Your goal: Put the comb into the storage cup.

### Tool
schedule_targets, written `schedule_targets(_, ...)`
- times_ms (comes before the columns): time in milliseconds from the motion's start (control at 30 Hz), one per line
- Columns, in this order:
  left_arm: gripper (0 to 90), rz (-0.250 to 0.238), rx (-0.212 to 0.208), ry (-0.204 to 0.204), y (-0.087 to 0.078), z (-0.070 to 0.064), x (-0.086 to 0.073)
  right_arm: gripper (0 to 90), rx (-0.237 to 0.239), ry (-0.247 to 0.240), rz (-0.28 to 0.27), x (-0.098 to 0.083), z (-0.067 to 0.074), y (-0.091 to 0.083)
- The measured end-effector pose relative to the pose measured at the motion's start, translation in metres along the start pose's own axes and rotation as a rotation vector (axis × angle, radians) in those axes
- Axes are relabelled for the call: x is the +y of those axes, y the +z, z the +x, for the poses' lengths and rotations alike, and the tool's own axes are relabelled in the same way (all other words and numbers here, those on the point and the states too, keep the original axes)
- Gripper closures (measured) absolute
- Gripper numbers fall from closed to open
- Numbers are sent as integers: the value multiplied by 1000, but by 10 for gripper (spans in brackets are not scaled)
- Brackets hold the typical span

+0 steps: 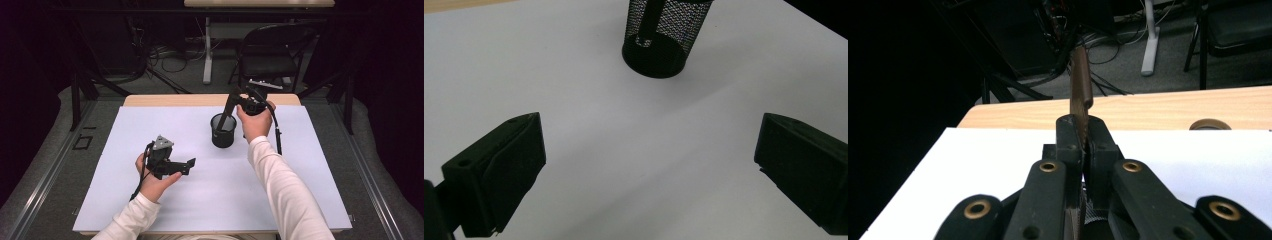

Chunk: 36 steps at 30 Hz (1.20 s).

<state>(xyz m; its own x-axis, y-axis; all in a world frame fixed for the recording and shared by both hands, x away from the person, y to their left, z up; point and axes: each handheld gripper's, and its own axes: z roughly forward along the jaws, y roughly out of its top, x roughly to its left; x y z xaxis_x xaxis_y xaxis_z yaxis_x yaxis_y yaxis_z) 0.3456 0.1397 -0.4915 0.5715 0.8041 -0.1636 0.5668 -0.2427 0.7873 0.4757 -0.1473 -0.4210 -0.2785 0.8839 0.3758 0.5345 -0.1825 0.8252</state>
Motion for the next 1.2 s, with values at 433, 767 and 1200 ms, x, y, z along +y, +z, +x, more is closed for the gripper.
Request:
schedule_targets(433,4,2,2,-1,0,0,0,875,6,-2,19,-7,1,5)
schedule_targets(767,4,2,3,-3,0,0,0,875,11,14,21,-10,-2,7)
schedule_targets(1200,4,3,3,-1,0,0,0,874,15,34,26,-10,-6,5)
